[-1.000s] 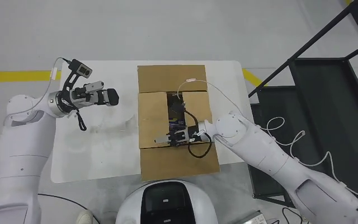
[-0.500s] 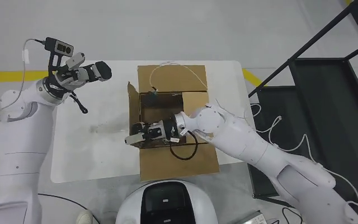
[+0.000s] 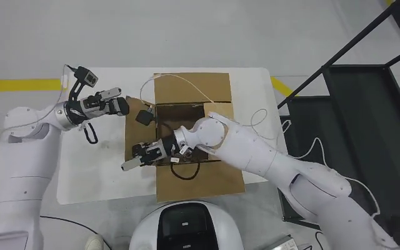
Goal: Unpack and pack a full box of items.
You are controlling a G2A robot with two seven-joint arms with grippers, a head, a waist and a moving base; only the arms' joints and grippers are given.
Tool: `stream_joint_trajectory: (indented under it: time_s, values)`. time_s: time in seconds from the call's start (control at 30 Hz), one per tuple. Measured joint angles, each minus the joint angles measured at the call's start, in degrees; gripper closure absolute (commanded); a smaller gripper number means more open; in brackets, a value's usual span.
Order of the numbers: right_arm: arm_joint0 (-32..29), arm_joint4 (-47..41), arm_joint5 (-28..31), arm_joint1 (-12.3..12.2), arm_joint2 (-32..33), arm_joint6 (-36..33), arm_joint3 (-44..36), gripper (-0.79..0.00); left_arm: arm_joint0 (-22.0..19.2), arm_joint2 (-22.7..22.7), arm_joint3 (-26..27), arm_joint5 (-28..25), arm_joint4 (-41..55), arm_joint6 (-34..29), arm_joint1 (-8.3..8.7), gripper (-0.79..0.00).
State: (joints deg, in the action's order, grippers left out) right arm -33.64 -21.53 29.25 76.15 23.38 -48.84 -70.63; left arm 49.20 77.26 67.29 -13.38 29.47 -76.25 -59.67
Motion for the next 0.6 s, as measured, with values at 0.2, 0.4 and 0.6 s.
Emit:
stream_joint_trajectory:
  time_s: [0.2,0.4,0.6]
  values:
    - [-3.7,2.0,-1.7,-3.6,6.5,-2.6,-3.0,-0.785,2.7,1.7,1.1,1.6,-5.2,-0.7,1.21,-0.785]
    - [-12.4,6.3,-6.3,-9.7,18.5,-4.6,-11.8,-0.785,4.1,0.3,0.2,0.7,-9.6,1.7,1.46,-0.785]
    - [-24.1,9.7,-11.8,-14.9,32.3,-7.2,-23.2,-0.785,3.1,-6.6,-2.0,-0.9,-18.3,3.9,0.53,-0.785]
